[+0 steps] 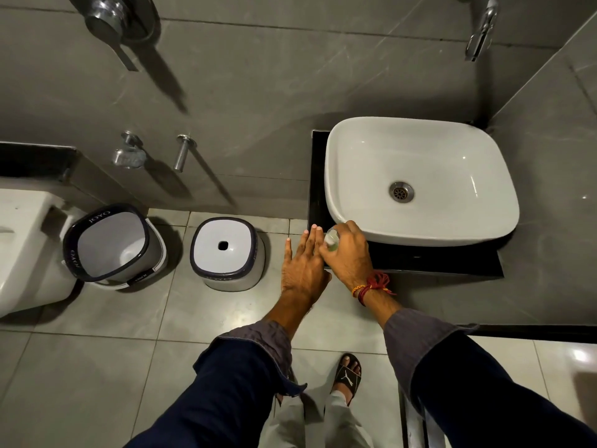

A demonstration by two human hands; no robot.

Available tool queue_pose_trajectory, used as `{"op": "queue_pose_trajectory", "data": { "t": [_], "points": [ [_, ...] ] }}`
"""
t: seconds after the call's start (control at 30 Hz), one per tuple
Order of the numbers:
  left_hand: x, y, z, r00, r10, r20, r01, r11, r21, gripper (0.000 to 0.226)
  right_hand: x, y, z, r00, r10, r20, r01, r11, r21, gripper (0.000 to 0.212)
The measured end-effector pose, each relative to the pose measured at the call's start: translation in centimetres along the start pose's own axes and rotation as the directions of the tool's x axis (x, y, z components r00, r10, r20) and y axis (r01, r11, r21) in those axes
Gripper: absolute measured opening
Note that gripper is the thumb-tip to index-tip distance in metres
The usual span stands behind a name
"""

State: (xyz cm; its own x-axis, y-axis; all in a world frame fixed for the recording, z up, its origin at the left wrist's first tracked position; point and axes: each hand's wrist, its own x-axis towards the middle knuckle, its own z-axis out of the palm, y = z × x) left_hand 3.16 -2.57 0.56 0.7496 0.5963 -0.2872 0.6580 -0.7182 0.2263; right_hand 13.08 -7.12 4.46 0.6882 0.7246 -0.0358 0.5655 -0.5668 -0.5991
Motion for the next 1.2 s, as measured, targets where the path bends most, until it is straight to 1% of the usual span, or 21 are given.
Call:
{"op": "queue_pose_trajectory", "data": {
  "t": [0.07,0.3,0.4,0.5,0.6,0.73,0.87,1.0,1.1,1.2],
  "points": [
    [0.0,0.1,0.1,1.000,-0.004,-0.001,0.004,1.000,0.006,0.091,0.0,0.2,0.0,1.000,-0.003,0.020,0.004,1.000,-0.008,0.033],
    [0.1,0.2,0.3,1.000,-0.009,-0.009,0.009,1.000,0.016,0.091,0.1,-0.3,0.0,0.999,0.040,-0.001,-0.040,0.996,-0.079,0.041],
    [0.1,0.1,0.3,1.000,-0.016,-0.012,0.016,1.000,0.009,0.092,-0.4,-0.2,-0.2,1.000,-0.004,0.021,0.006,0.997,-0.075,0.042],
    [0.1,0.1,0.6,1.000,-0.017,-0.015,0.017,1.000,0.008,0.094,-0.6,0.6,-0.3,0.998,-0.027,0.057,0.029,0.999,-0.037,0.037],
    [0.2,0.1,0.7,1.000,-0.011,-0.013,0.011,1.000,0.023,0.096,-0.4,1.2,-0.3,0.999,0.019,0.050,-0.018,1.000,-0.023,0.034],
    [0.3,-0.1,1.0,1.000,0.008,-0.014,-0.007,0.997,0.078,0.097,-0.4,0.9,0.0,0.997,0.069,0.024,-0.069,0.998,-0.007,0.041],
    [0.4,-0.2,0.8,1.000,0.023,-0.014,-0.021,0.994,0.107,0.096,-0.6,0.4,0.1,0.997,0.073,0.007,-0.073,0.996,-0.042,0.045],
    [0.2,0.0,0.9,1.000,0.012,-0.012,-0.011,0.998,0.069,0.093,-1.0,0.4,-0.3,0.998,0.059,-0.020,-0.058,0.998,0.039,0.043],
    [0.2,0.2,0.9,1.000,0.010,-0.011,-0.009,0.998,0.055,0.092,-1.2,0.6,-0.2,1.000,0.012,-0.003,-0.011,0.997,0.078,0.031],
    [0.2,0.4,0.9,1.000,0.004,-0.003,-0.004,0.997,0.081,0.094,-1.0,0.8,-0.1,1.000,0.026,0.006,-0.026,0.997,0.077,0.027]
  ]
}}
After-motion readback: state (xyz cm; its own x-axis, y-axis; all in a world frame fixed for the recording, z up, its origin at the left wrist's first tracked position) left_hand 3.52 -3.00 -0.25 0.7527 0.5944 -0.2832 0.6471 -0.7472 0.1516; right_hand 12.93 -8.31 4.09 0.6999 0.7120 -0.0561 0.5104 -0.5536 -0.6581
